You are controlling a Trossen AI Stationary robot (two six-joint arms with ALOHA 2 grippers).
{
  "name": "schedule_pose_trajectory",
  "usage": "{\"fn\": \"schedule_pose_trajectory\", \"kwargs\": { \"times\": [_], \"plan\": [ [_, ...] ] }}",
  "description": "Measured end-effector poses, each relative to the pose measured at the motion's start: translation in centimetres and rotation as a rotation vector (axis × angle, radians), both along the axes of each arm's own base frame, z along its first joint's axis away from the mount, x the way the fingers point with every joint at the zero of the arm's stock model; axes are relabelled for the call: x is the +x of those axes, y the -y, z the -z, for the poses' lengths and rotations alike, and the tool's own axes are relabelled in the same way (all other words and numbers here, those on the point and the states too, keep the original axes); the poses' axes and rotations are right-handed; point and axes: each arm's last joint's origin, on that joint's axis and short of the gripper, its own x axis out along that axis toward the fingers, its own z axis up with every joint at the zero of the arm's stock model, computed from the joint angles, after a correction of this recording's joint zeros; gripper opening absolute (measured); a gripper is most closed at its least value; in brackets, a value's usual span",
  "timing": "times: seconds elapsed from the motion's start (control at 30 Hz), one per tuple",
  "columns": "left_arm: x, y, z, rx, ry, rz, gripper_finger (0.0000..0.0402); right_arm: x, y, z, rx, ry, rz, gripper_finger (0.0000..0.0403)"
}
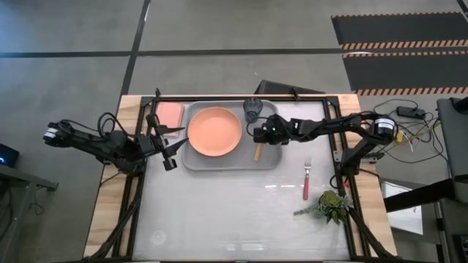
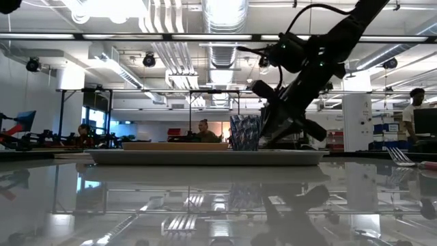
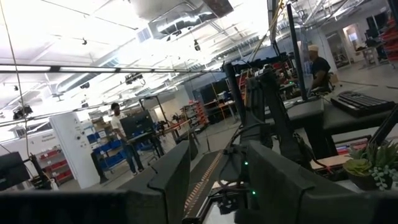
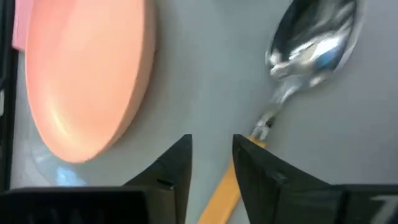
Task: Pick and place plate/cup/fork/spoon on tray
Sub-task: Put the yellow spoon on the gray tray to the right side of the orange plate
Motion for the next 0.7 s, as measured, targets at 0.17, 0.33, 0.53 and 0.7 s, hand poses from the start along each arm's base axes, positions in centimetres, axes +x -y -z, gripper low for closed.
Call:
{"fn": "schedule_pose_trajectory", "kwargs": {
  "times": [0.17, 0.33, 0.53, 0.7],
  "plan": [
    [0.0, 0.0, 0.0, 0.0, 0.0, 0.0, 0.0141, 1.4, -1.3, -0.2, -0.135, -0.04, -0.107, 0.0046],
    [0.0, 0.0, 0.0, 0.0, -0.001, -0.001, 0.0141, 3.7, -1.7, -2.2, -0.254, -0.1, -0.175, 0.0011],
    [0.0, 0.0, 0.0, -0.001, 0.001, 0.0, 0.0141, 5.3, -2.1, -0.8, -0.203, -0.412, -0.27, 0.0009],
    [0.0, 0.0, 0.0, 0.0, -0.002, 0.0, 0.0141, 7.0, -2.3, 0.5, -0.203, -0.514, -0.326, 0.0009]
  ]
}}
